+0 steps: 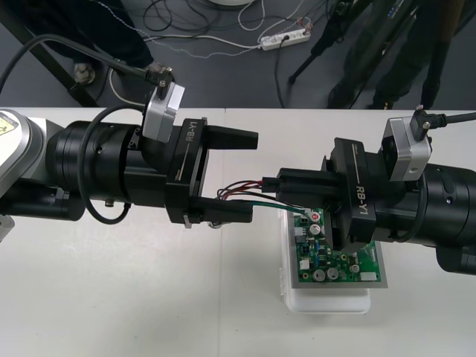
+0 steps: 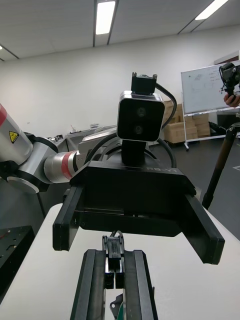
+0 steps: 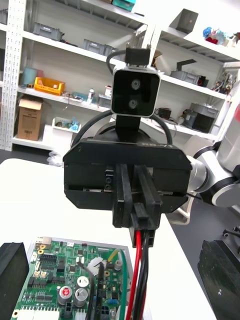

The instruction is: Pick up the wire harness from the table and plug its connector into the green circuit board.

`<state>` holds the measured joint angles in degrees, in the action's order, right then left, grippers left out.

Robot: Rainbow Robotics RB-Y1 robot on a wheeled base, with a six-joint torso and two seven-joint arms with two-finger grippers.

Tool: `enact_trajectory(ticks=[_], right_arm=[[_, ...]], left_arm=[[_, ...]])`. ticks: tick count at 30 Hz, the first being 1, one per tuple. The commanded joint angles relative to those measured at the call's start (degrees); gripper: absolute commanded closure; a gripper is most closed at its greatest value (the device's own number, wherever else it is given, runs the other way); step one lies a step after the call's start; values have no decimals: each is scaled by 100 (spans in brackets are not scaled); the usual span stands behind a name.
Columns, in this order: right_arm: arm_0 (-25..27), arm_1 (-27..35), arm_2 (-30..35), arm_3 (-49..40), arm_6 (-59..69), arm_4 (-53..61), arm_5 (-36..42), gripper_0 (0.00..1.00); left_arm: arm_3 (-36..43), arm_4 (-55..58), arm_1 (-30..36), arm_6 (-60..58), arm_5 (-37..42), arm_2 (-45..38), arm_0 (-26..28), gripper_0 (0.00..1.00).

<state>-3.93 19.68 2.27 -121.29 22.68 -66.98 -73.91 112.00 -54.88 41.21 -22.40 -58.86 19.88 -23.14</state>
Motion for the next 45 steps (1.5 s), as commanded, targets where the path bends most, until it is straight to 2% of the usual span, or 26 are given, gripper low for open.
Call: enact_trajectory(ticks=[1,9,17,25,33,38,40,45], right_arm=[[76,-87,37,-202,-141,-17,52,100],[76,-87,37,-202,-141,-8,43,100],[76,-87,37,-202,-141,-8,43,100],[76,-87,37,-202,-141,-8,43,100],[76,-87,37,-202,-141,-8,34,100],[76,-87,37,-202,-141,-8,26,100],[76,-87,37,-202,-141,-8,26,100],[85,-87,37,-202,-132,-8,17,100]], left_arm=[[208,-84,133,122,261,78,-155,0],[208,-216,-34,95,296,122,-243,0],[208,-242,-175,52,305,122,-287,8],[208,-242,-236,-10,366,122,-349,11],[208,-224,-236,-54,410,122,-366,30],[208,-224,-236,-89,410,122,-384,33],[208,-224,-236,-98,419,122,-384,39],[208,-224,-236,-115,419,113,-384,41]])
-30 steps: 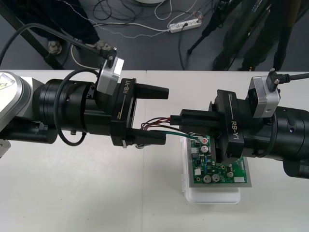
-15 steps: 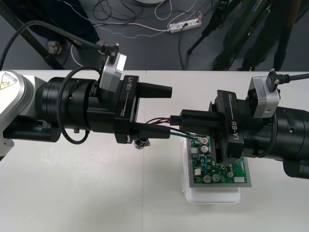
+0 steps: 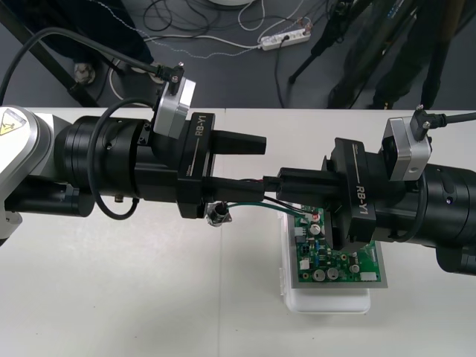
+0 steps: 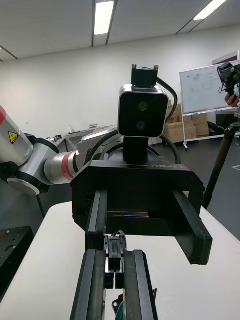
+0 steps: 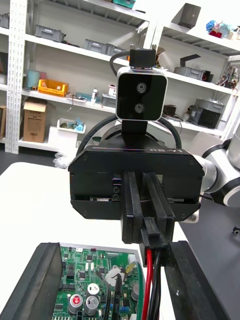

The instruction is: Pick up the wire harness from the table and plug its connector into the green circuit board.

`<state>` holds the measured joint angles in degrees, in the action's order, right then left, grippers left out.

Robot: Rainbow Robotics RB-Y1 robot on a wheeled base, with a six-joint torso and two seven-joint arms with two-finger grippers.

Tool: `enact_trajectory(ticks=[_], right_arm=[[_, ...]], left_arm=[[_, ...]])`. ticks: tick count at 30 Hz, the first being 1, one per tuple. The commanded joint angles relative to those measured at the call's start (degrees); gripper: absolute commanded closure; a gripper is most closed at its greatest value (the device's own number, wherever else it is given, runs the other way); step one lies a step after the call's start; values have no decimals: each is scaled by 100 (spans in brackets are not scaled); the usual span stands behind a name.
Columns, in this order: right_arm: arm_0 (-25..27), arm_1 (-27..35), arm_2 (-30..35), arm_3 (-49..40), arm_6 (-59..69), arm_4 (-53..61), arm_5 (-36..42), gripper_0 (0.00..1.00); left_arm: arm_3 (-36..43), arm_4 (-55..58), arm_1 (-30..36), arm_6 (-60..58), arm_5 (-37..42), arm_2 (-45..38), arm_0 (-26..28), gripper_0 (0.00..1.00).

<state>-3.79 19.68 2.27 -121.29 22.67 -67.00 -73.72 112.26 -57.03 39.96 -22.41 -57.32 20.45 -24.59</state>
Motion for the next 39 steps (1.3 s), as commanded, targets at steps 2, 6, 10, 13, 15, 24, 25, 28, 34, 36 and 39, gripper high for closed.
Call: enact_trajectory(ticks=[2,6,10,13,15,24,25,28,34,36,39], right_arm=[[71,-87,37,-193,-140,-6,-2,100],[71,-87,37,-202,-132,-14,-2,100],[71,-87,37,-193,-114,-14,-2,100],[71,-87,37,-202,-114,-14,-2,100],[71,-87,37,-202,-114,-14,-2,100],[89,-17,45,-202,-105,-14,-2,100],[89,-17,45,-202,-105,-6,-2,100],[89,-8,72,-202,-123,-6,-2,100],[89,-8,89,-202,-114,30,-2,100],[89,-8,107,-202,-114,30,-2,100],[89,-8,116,-202,-123,30,-11,100]], left_arm=[[173,-9,-112,-132,265,65,-239,42],[182,-9,-112,-132,265,65,-239,42],[182,-1,-112,-132,265,65,-231,43],[182,-1,-94,-132,265,65,-231,42],[182,-1,-85,-132,256,56,-231,43],[182,17,-15,-132,256,65,-204,42],[182,17,-15,-132,265,65,-204,42],[182,17,-15,-132,256,56,-204,43],[182,17,11,-132,265,56,-204,42],[182,26,29,-132,256,56,-195,43],[182,43,29,-115,265,56,-195,49]])
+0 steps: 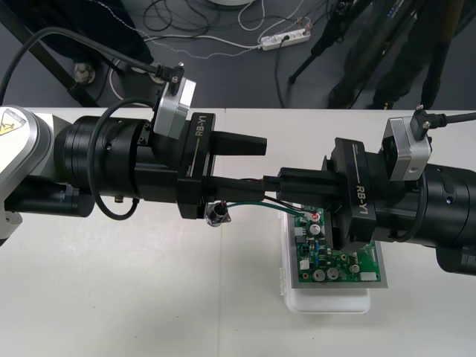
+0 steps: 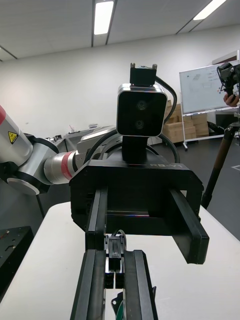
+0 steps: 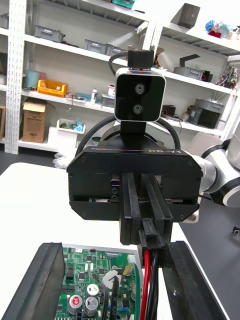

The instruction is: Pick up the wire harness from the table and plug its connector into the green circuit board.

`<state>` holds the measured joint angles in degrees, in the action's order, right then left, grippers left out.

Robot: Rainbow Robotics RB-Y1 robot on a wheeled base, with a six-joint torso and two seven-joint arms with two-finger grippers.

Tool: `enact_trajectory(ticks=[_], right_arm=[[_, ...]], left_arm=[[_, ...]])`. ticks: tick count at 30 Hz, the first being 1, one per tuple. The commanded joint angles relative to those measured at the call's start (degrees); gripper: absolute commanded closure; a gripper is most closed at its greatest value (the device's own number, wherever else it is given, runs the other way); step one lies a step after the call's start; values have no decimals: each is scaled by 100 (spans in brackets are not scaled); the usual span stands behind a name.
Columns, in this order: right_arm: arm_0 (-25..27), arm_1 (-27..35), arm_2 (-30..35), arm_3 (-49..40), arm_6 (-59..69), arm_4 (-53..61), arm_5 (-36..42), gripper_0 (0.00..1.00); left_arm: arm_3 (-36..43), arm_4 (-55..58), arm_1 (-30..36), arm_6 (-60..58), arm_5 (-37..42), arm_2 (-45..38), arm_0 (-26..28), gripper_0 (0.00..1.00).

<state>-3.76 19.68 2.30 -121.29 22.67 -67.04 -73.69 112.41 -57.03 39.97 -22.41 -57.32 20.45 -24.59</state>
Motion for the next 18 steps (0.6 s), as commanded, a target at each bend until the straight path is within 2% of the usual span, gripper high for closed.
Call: enact_trajectory(ticks=[1,3,5,18], right_arm=[[86,-8,122,-202,-114,33,-14,100],[86,-8,148,-202,-96,33,-58,100],[86,-8,192,-202,-96,33,-93,100],[86,-8,192,-202,-88,24,-111,100]], left_arm=[[167,52,29,-114,256,55,-195,54],[167,61,29,-114,256,55,-195,80],[167,61,29,-105,265,55,-195,98],[167,78,29,-79,256,64,-195,100]])
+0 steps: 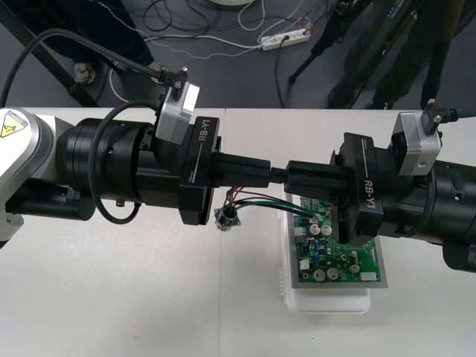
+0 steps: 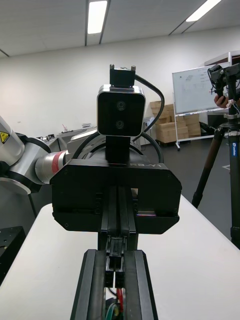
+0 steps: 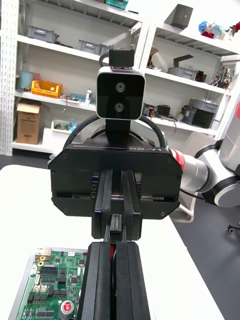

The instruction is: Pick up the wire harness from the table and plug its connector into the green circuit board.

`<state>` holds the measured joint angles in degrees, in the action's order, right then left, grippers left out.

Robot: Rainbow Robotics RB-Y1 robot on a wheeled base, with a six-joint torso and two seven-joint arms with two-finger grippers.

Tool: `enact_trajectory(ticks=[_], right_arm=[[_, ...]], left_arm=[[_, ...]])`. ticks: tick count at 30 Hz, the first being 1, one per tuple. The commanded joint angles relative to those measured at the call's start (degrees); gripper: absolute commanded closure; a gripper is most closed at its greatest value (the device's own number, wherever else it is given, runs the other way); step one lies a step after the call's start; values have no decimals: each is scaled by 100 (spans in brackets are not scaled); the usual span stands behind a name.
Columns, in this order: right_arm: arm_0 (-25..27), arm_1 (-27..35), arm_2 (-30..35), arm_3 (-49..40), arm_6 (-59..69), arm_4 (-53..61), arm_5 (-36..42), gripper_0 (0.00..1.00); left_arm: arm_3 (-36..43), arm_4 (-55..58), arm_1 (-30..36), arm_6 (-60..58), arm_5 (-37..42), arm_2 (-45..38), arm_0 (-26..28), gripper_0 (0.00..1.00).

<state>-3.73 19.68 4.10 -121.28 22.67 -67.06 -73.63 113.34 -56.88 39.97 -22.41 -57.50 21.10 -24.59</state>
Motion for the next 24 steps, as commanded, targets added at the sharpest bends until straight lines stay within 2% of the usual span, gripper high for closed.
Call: enact_trajectory(ticks=[1,7,9,11,12,13,14,15,24], right_arm=[[83,-8,12,-203,-88,26,-117,100],[83,-8,21,-203,-88,26,-126,100],[92,1,21,-203,-88,26,-126,91],[92,1,64,-203,-123,26,-117,68],[92,1,91,-203,-132,26,-126,37],[92,9,108,-203,-132,26,-126,23],[92,45,126,-203,-132,26,-126,4],[92,106,135,-203,-141,26,-117,0],[92,730,284,-203,-237,237,-126,0]], left_arm=[[74,63,28,-70,275,-1,-195,100],[74,80,28,-70,275,-1,-204,100],[74,80,28,-61,283,-10,-195,100],[74,98,28,-53,275,-1,-195,100],[74,107,28,-44,283,-1,-204,100],[74,107,28,-44,275,-1,-195,100],[74,116,28,-35,275,-10,-195,100],[74,116,28,-35,283,-1,-204,100],[74,116,28,27,275,-10,-204,100]])
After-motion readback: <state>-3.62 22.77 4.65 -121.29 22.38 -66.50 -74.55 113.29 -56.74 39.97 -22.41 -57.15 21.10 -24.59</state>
